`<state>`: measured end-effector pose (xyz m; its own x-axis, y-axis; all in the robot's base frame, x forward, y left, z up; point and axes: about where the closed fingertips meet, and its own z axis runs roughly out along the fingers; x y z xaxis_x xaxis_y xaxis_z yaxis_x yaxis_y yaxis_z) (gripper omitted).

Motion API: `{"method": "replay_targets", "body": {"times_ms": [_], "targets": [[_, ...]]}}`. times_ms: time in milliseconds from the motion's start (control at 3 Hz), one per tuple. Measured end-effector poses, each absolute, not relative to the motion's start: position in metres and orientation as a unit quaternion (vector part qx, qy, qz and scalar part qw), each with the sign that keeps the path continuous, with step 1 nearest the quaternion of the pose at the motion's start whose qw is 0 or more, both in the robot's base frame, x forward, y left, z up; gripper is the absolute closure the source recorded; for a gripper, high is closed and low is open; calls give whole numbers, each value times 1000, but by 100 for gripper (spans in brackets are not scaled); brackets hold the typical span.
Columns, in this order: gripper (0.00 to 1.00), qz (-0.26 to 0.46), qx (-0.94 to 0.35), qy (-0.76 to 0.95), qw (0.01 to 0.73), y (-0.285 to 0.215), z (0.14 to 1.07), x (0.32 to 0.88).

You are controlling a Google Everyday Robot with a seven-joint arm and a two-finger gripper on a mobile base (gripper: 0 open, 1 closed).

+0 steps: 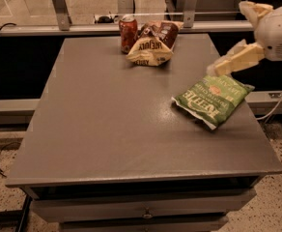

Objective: Move brown chip bag near coke can

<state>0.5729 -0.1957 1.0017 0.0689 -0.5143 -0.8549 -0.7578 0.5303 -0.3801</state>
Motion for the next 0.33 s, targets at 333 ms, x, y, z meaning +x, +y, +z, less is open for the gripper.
{"method": "replay_targets", "body": {"times_ms": [333], "targets": [[0,111,-477,673,555,-201,1002,565]]}}
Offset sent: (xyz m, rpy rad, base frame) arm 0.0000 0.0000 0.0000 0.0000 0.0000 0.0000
